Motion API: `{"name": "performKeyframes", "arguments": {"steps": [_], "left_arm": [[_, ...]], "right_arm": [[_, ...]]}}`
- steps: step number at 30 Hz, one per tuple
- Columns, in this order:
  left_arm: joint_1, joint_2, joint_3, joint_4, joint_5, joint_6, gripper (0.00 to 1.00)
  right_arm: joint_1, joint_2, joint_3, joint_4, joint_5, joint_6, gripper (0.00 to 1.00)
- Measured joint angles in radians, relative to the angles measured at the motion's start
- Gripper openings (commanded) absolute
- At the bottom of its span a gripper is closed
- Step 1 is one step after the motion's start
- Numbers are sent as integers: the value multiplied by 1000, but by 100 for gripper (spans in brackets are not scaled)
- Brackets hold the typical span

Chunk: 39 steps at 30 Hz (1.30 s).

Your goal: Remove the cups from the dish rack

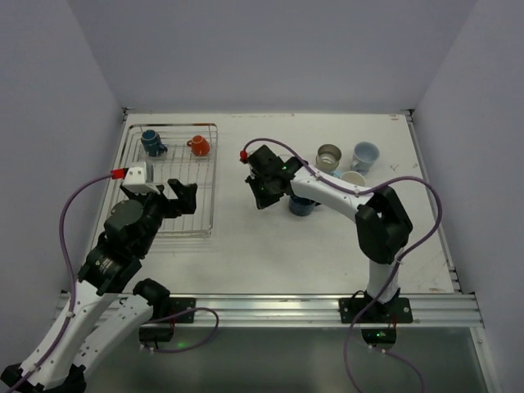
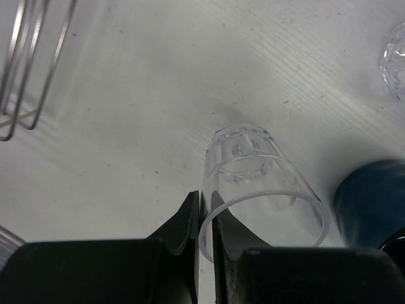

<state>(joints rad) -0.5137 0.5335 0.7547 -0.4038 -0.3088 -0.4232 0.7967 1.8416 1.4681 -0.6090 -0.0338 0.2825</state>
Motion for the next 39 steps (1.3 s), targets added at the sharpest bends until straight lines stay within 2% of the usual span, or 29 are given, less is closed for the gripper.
{"name": "performKeyframes", "arguments": {"steps": [7,10,11,15,19,21,25,30,34,36,39], "left_arm": [[0,-19,15,-21,-65,51,100],[0,-9,-7,-33,-70,60,100],[0,-3,-11,-34,-72,64,100],[0,19,-13,-39,-81,74,100],[0,32,-11,-38,-81,76,100],[0,54,0,-42,-80,76,100],[0,125,58,-40,-78,66,98],[0,267,122,9,-71,24,93],[5,460,172,73,-60,-13,87],[33,560,201,105,-31,-30,84],[140,703,271,146,47,-53,77]], "right_arm": [[5,179,161,-156,61,-49,8],[9,229,195,-181,72,-64,13],[10,239,210,-188,76,-68,21],[10,269,258,-206,77,-76,43],[10,264,262,-208,77,-80,60],[10,248,258,-204,76,-81,64],[10,105,154,-144,62,-76,67],[10,-247,-100,44,-4,-65,66],[11,-503,-313,200,-35,-45,65],[13,-589,-404,245,-38,-33,64],[14,-689,-536,316,-36,-10,63]]}}
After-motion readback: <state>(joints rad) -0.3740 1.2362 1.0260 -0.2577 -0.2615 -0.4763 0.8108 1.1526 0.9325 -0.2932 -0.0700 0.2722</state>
